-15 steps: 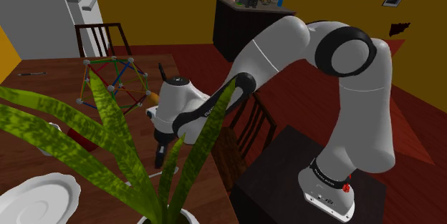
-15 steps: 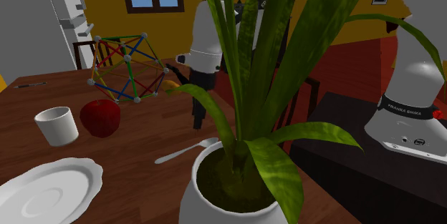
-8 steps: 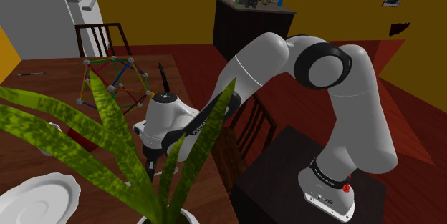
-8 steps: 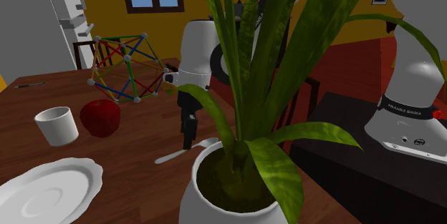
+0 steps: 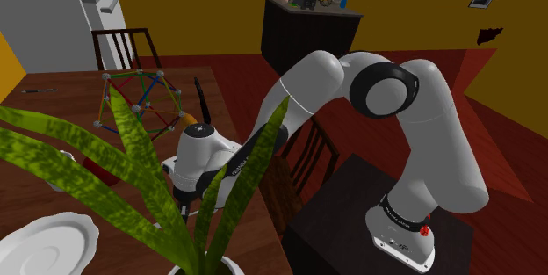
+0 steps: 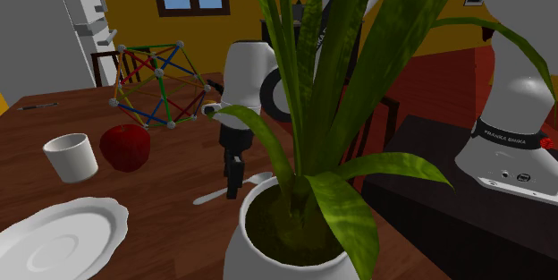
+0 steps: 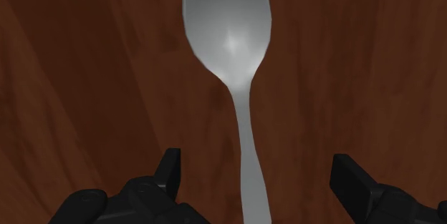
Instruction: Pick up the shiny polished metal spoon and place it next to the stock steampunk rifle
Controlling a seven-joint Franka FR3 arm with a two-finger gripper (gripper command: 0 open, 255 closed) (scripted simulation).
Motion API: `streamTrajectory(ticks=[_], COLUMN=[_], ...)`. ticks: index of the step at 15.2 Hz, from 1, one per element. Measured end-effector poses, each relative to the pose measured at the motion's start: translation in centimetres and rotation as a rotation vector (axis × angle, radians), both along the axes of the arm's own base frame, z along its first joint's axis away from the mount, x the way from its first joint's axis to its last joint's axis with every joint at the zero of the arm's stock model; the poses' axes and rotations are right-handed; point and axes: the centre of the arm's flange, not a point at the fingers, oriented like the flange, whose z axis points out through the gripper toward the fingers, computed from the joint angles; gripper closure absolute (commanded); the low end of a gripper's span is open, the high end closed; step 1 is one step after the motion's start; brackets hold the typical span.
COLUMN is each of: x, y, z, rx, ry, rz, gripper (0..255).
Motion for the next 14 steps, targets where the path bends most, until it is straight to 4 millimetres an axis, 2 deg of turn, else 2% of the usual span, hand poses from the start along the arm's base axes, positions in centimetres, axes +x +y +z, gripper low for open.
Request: streamTrajectory(ticks=[3, 4, 14], x=[0.01, 0.01, 0.01], y=[0.00, 0.00, 0.00], z=[-0.02, -0.02, -0.02], rx=[0.000, 0.000, 0.000], ry=[0.000, 0.000, 0.000], rz=[0.000, 0.000, 0.000], gripper=[0, 255, 255])
